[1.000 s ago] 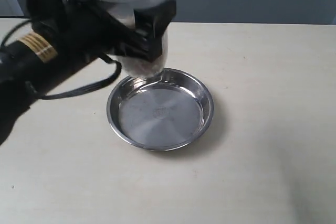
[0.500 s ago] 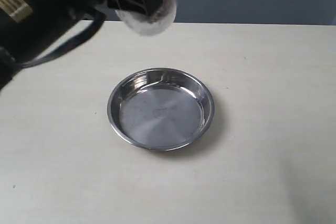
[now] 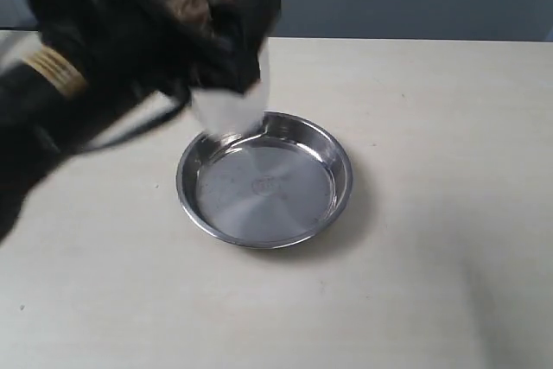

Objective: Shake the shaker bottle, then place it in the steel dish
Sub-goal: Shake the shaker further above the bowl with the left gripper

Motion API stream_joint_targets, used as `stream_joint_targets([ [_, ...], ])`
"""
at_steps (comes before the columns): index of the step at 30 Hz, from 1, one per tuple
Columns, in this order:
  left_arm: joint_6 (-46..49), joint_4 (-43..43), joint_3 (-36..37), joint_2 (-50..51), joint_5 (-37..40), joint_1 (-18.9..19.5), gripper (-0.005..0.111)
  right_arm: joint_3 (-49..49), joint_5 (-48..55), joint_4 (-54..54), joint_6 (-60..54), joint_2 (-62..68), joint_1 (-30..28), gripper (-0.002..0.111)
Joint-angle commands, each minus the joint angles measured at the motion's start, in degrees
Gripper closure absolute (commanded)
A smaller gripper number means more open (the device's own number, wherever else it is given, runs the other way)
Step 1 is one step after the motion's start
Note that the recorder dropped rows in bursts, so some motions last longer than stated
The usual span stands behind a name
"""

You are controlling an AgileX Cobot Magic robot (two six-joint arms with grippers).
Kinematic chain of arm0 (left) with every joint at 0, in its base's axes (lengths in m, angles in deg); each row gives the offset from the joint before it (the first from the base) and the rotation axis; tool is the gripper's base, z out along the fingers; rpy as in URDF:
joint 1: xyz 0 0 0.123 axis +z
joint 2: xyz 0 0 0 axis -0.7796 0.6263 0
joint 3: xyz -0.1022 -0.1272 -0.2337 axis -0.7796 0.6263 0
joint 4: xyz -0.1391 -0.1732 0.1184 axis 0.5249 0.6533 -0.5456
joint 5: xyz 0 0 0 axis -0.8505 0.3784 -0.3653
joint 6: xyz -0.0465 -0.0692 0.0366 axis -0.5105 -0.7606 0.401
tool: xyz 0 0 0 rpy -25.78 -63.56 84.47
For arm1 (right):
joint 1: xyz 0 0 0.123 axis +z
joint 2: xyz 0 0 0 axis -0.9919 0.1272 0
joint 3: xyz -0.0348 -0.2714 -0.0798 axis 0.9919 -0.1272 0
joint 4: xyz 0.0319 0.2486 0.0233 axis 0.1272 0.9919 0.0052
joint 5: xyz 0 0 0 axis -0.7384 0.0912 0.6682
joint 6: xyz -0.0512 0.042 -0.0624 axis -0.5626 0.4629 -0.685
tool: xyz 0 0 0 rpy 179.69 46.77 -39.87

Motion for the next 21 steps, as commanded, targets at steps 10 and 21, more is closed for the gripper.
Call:
stream_joint_targets([
  [10, 1.3, -9.0, 2.1, 1.3, 7.5, 0.8, 0.107, -0.1, -0.6, -0.1, 0.0, -0.2, 0.2, 0.109],
  [21, 1.0, -13.0, 2.7, -0.6, 6.1, 2.9, 0.107, -0.1, -0.6, -0.1, 0.0, -0.2, 0.2, 0.109],
])
